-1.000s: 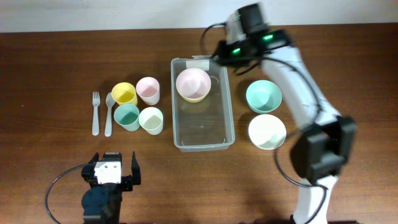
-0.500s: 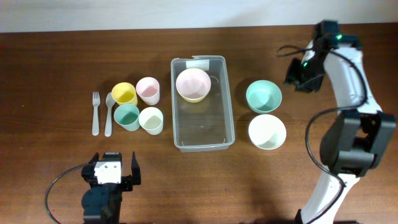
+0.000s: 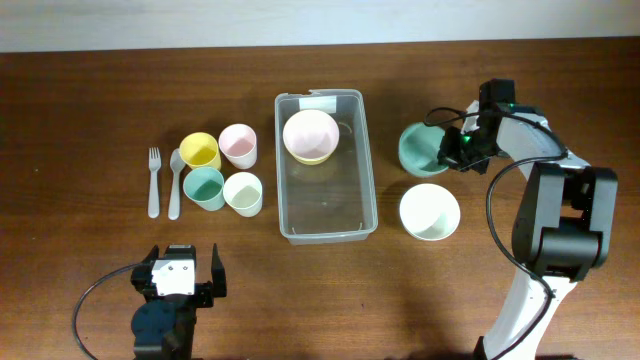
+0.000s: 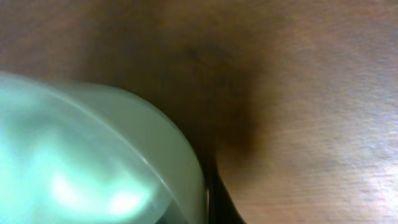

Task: Pack container
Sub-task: 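Carry the mint green bowl and stack it onto the pink bowl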

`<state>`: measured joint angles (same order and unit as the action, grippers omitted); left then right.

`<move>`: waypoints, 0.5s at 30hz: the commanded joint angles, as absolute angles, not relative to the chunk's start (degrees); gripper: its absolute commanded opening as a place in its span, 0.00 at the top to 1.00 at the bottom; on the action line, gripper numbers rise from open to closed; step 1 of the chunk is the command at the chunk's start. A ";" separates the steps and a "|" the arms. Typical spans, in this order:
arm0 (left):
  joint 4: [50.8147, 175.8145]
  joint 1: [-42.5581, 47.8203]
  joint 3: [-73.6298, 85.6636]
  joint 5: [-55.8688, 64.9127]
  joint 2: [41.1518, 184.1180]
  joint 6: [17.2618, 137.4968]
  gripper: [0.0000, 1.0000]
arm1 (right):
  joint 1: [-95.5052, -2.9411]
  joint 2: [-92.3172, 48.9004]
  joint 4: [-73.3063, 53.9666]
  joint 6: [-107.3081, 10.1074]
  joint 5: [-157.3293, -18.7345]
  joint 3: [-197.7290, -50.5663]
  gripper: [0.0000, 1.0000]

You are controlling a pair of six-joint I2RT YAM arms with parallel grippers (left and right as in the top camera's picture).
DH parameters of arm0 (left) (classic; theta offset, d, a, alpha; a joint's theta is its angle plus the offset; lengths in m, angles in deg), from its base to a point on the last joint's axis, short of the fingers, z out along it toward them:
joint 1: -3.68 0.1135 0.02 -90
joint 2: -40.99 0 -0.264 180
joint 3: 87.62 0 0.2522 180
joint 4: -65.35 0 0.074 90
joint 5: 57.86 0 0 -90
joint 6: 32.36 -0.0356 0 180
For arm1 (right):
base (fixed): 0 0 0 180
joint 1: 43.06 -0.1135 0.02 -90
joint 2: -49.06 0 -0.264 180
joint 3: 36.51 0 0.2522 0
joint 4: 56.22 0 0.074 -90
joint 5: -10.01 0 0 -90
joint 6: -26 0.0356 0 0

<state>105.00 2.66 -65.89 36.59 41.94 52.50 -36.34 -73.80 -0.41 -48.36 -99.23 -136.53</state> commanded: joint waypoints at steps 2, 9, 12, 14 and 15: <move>104.85 2.60 -66.35 35.95 41.65 51.56 0.00 | -36.32 -73.13 -2.71 -48.51 -109.20 -137.23 0.96; 104.85 2.60 -66.35 35.97 41.65 51.56 0.00 | -37.89 -64.14 -0.39 -45.28 -126.31 -145.99 0.96; 104.85 2.60 -66.35 35.97 41.65 51.56 0.00 | -42.74 -59.88 4.81 -47.35 -124.68 -150.61 0.96; 104.85 2.60 -66.35 35.97 41.65 51.56 0.00 | -45.96 -58.59 7.32 -47.66 -121.02 -152.83 0.96; 104.85 2.60 -66.35 35.97 41.65 51.56 0.00 | -49.89 -58.09 9.53 -47.73 -116.46 -155.06 0.96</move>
